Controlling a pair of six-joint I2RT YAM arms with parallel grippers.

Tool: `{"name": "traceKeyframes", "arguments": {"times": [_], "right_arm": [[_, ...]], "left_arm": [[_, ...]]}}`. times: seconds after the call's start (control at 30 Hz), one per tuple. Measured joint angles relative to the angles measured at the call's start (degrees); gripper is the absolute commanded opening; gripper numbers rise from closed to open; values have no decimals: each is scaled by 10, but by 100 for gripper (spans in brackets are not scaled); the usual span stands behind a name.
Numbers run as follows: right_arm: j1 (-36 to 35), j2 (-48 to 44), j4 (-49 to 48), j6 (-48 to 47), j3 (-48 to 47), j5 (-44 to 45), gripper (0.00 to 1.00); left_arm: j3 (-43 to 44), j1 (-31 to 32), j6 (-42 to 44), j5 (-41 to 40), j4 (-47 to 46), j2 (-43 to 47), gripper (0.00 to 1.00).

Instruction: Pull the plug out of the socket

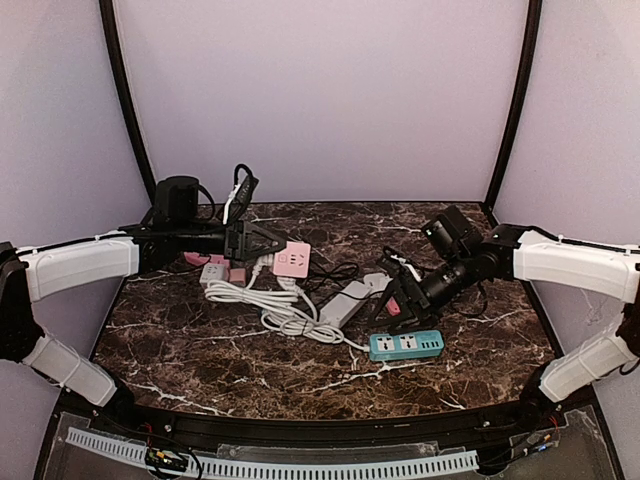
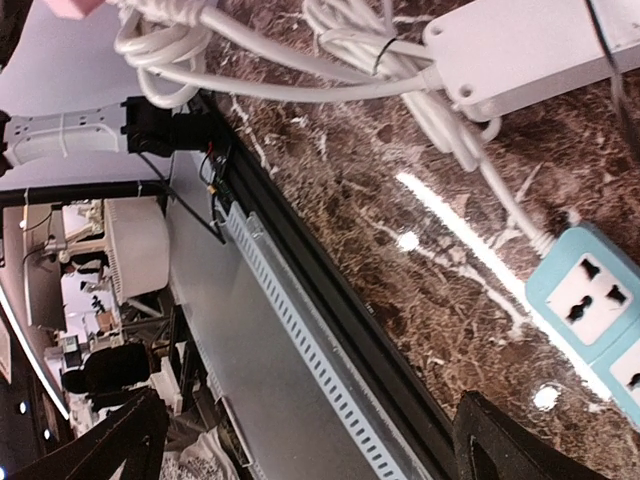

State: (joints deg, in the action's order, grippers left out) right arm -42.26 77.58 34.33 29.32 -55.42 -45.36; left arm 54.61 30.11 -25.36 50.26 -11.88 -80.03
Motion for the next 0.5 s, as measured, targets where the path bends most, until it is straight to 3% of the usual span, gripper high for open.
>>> {"name": "traceKeyframes", "arguments": {"times": [0.27,0.5], "right_arm": [[0,-11,18,-28,-3,-115,99],[0,-14,6,-25,-73,-49,99]], "left_arm": [[-2,0,20,-5,18,1,1],[-10,0,19,-8,7,1,1]]}}
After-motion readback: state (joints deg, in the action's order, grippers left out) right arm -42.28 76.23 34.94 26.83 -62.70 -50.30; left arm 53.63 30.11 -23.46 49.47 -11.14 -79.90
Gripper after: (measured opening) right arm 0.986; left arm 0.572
